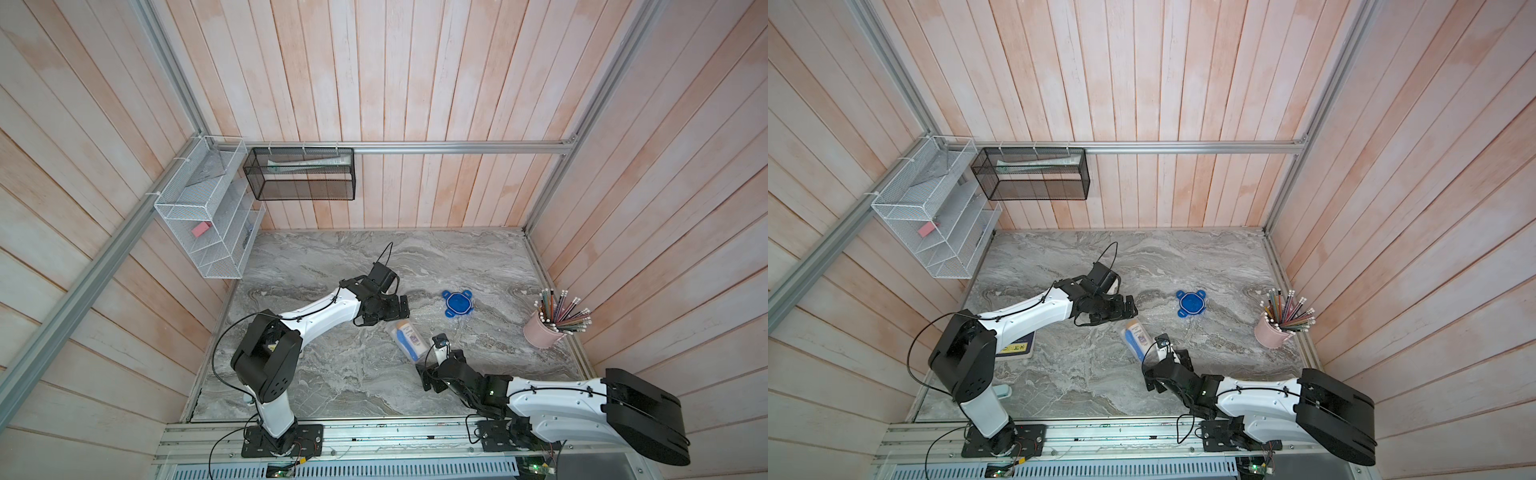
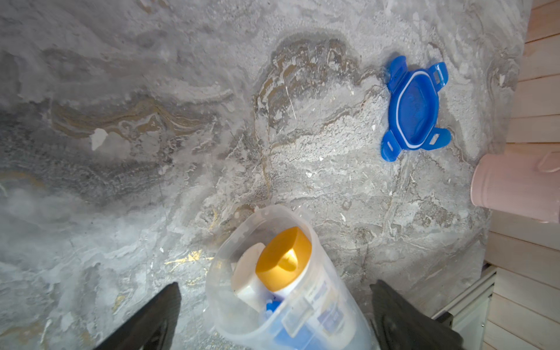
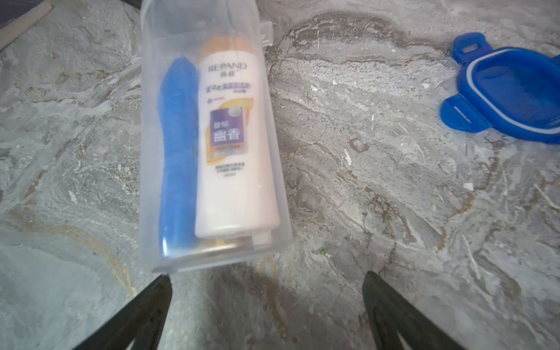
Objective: Take out toiletry kits
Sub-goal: Pick up the container from the center of the board.
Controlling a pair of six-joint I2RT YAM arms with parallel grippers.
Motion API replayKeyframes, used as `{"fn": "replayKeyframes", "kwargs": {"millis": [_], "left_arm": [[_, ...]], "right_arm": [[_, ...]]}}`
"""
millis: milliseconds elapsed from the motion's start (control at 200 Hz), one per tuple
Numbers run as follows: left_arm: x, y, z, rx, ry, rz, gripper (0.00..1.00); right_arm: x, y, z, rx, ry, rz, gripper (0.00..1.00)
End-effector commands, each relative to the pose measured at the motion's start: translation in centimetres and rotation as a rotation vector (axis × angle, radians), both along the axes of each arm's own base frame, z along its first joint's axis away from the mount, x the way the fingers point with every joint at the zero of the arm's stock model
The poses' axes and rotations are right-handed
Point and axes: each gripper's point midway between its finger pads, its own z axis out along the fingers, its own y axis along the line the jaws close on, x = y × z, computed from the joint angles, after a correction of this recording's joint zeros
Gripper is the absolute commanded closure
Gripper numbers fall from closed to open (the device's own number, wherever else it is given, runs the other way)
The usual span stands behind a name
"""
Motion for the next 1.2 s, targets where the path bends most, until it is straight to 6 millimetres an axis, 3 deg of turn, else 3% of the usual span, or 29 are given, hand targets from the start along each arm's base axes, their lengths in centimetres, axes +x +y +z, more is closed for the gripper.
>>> {"fn": "replayKeyframes", "kwargs": {"millis": [0,175,410,780,1055,1150,1195], "left_arm": [[0.2,-1.1,-0.3,-0.043,0.018,-0.015,0.0],[0.1,-0.9,-1.1,-0.05,0.04,0.0,0.0],[-0.2,-1.1,-1.9,-0.069,0.071,0.02,0.0],[-0.7,-1.0,-3.4,-0.101,0.113,0.018,0.0],[-0.5,-0.5,-4.0,-0.116,0.125,0.023,0.0],[-0.2,-0.2,-3.9,-0.129,0.118,0.027,0.0],[0.0,-0.1,-3.8,-0.137,0.112,0.028,0.0]], "right_arm": [[1.6,1.3,2.3,0.131,-0.098,0.015,0.02],[1.5,3.5,3.3,0.206,-0.117,0.108,0.03],[1.1,5.8,1.4,0.135,-0.032,0.194,0.05],[4.5,5.0,-0.9,0.04,-0.047,0.082,0.11],[4.0,5.5,-1.7,0.007,0.022,0.103,0.36],[3.0,5.9,-2.3,-0.032,0.106,0.151,0.55],[2.5,5.9,-2.5,-0.051,0.142,0.162,0.58]]}}
